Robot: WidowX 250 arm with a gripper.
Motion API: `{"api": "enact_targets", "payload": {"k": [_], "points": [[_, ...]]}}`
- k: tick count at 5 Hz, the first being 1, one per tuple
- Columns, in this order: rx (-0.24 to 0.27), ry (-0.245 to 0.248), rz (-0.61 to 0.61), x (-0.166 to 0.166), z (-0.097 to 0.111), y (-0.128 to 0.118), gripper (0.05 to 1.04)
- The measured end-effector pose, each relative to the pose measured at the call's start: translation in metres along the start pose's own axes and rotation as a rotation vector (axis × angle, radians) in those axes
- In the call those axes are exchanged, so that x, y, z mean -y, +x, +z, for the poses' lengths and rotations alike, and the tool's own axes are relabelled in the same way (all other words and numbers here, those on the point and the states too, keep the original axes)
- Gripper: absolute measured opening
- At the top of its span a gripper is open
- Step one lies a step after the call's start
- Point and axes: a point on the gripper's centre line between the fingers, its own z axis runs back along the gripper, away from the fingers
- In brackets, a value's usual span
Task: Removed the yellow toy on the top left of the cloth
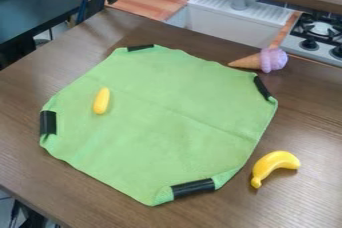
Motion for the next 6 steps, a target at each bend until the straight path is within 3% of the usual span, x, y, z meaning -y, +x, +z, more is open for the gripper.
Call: {"api": "enact_targets", "payload": {"k": [1,4,5,6], "points": [[-0.026,0.002,0.000,0.002,-0.011,0.000,0.999],[0.130,0.007,0.100,-0.017,-0.111,0.020,0.999],[0.091,0.025,0.153,-0.019,-0.142,0.024,0.999],[0.066,0.025,0.193,-0.025,-0.157,0.025,0.999]]}}
